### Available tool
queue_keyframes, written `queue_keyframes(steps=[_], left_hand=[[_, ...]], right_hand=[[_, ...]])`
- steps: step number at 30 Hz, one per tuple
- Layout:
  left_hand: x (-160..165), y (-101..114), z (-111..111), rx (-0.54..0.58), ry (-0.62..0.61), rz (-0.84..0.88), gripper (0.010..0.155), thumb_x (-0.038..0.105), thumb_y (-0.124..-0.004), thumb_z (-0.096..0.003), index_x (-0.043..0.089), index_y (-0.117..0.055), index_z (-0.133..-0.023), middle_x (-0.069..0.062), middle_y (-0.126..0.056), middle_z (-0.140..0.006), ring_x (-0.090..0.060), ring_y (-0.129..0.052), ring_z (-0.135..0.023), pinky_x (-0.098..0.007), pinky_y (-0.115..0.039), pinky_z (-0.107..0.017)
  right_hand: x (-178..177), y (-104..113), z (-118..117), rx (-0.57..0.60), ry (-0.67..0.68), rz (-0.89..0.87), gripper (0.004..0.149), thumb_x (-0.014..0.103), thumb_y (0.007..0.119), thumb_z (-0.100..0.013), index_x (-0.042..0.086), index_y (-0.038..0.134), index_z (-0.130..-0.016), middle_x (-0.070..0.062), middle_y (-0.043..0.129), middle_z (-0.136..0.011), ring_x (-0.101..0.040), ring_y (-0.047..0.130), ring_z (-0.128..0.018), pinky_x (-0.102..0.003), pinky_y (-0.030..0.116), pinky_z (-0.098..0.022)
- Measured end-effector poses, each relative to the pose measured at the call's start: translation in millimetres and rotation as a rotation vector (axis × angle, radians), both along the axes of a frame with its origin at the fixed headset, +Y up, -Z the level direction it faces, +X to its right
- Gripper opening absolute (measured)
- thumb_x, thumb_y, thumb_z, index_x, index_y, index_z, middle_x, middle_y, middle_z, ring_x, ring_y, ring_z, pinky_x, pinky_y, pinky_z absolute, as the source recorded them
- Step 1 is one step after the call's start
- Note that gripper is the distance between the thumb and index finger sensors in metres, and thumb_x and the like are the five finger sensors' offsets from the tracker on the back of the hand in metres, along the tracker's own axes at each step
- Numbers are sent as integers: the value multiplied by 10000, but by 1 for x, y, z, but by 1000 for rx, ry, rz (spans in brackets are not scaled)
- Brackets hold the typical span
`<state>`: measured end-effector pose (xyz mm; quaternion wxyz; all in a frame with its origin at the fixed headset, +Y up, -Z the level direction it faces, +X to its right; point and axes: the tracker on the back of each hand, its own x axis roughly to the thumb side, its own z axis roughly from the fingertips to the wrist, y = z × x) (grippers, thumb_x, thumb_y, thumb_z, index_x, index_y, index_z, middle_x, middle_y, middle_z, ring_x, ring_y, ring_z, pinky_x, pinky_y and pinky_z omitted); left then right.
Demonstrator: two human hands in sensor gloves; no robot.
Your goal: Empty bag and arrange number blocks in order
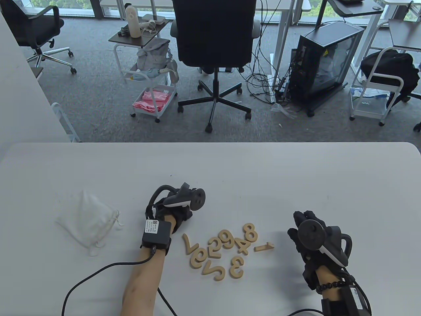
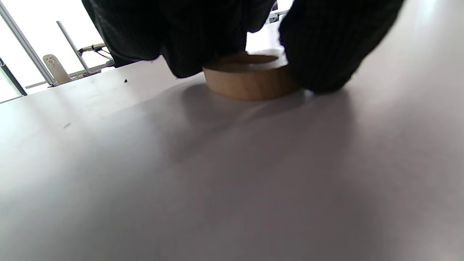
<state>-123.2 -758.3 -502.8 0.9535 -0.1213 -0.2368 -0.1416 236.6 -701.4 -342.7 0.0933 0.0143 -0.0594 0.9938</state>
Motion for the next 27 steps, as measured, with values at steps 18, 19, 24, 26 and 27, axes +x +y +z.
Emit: queue_keyframes(steps=[18, 19, 24, 26, 27], left_hand=[[-30, 92, 87, 374, 55, 200, 831, 500, -799, -476, 71, -497, -1120, -267, -556, -1129, -585, -675, -1004, -727, -581, -692], [-35, 98, 101, 424, 65, 215, 824, 504, -797, -477, 68, -513, -1115, -270, -562, -1127, -588, -674, -1004, -731, -579, -691], [-58, 101, 144, 501, 61, 198, 840, 529, -782, -482, 77, -490, -1127, -269, -551, -1136, -602, -646, -1015, -743, -563, -690], [-68, 93, 153, 521, 86, 176, 845, 531, -780, -482, 78, -480, -1129, -272, -538, -1139, -609, -636, -1016, -745, -558, -690], [-72, 89, 155, 519, 87, 169, 847, 532, -780, -481, 78, -480, -1130, -270, -537, -1140, -611, -633, -1017, -746, -557, -689]], right_hand=[[-18, -30, -13, -188, 171, -61, 631, 339, 838, -490, 116, 648, -1049, -231, 673, -1072, -511, 781, -912, -635, 708, -673], [-22, -34, -14, -192, 184, -47, 627, 339, 844, -485, 124, 655, -1042, -221, 678, -1071, -506, 785, -911, -633, 710, -674], [-40, -46, -17, -228, 227, 9, 625, 340, 861, -473, 133, 669, -1030, -209, 690, -1066, -497, 797, -904, -629, 713, -674], [-47, -51, -18, -244, 237, 34, 626, 343, 863, -471, 134, 671, -1029, -209, 694, -1063, -492, 804, -900, -627, 716, -673], [-49, -53, -18, -255, 243, 42, 630, 343, 860, -473, 127, 666, -1032, -212, 693, -1062, -492, 807, -897, -623, 719, -671]])
